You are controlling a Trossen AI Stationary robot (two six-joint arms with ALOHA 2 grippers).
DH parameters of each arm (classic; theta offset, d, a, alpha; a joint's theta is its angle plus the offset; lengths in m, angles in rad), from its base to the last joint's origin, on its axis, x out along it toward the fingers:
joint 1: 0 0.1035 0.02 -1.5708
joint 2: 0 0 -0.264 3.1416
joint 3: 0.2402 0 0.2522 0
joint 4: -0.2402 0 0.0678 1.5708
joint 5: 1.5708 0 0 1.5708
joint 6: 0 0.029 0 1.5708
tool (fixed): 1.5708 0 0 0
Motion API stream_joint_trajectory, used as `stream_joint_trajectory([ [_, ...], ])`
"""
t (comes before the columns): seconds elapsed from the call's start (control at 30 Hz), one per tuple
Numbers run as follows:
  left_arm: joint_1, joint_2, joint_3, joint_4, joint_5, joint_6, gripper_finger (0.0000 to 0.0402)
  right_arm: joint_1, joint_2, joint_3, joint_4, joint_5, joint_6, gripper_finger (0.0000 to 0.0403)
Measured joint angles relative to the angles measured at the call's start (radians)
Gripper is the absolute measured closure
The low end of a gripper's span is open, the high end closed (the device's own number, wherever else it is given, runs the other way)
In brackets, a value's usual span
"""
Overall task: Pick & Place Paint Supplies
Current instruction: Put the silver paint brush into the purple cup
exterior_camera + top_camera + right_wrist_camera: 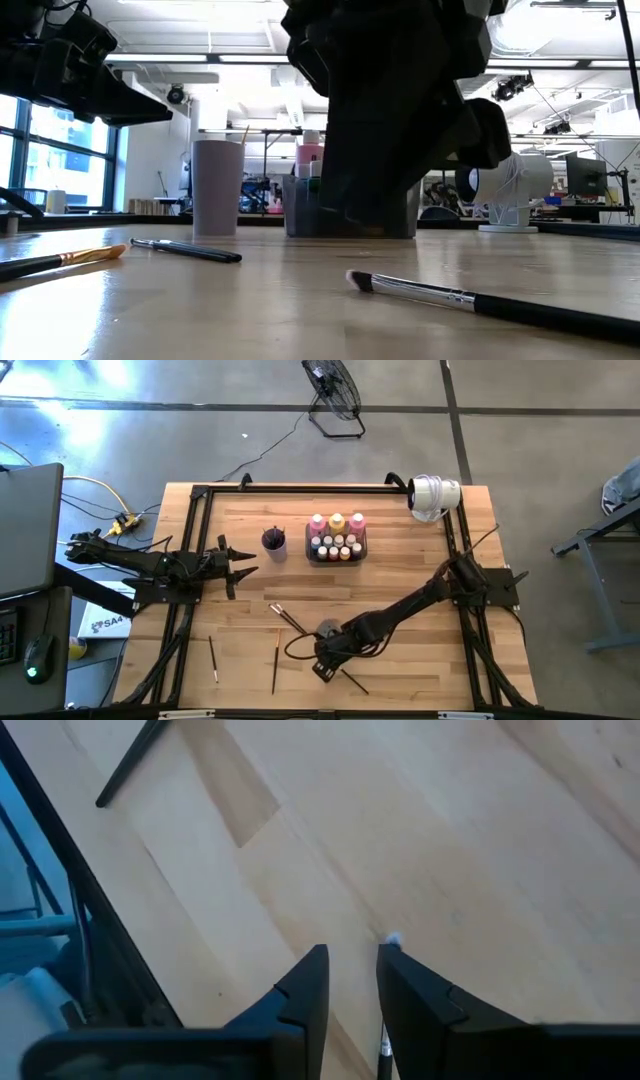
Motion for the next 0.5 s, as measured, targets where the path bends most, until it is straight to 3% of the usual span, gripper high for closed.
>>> stream_joint_trajectory([
  [0.33, 0.000, 0.000, 0.000, 0.000, 0.000, 0.000, 0.0236, 0.012, 0.000, 0.015, 0.030, 0.023, -0.004, 0.0371],
  [0.5, 0.000, 0.000, 0.000, 0.001, 0.003, 0.000, 0.0236, 0.013, 0.003, 0.066, -0.015, 0.055, -0.032, 0.0377],
])
